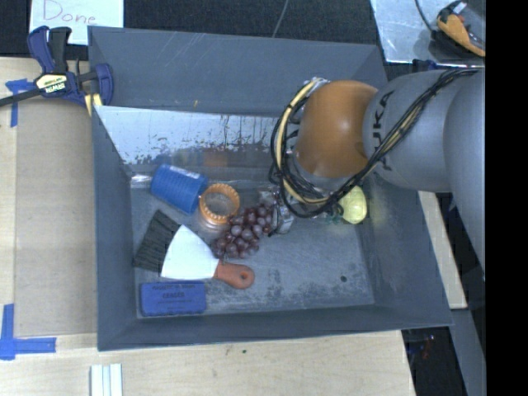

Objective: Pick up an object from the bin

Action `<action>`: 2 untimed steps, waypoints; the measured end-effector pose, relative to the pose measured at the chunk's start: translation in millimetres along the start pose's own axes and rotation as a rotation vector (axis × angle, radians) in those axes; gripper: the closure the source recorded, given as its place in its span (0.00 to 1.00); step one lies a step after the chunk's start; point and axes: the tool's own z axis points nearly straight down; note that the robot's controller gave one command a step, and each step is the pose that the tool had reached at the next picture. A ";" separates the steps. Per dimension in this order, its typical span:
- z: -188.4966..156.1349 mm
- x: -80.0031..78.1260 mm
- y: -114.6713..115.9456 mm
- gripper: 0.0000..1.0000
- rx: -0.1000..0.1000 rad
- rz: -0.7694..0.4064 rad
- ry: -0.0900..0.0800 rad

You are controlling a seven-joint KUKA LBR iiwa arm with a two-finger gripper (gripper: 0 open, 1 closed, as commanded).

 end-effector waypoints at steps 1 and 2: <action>0.0 0.0 0.0 1.00 0.000 0.000 0.000; -72.9 3.6 18.4 1.00 0.001 0.001 -0.008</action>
Offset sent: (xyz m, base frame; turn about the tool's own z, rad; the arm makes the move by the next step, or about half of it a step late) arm -0.0131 0.0171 0.0706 0.0018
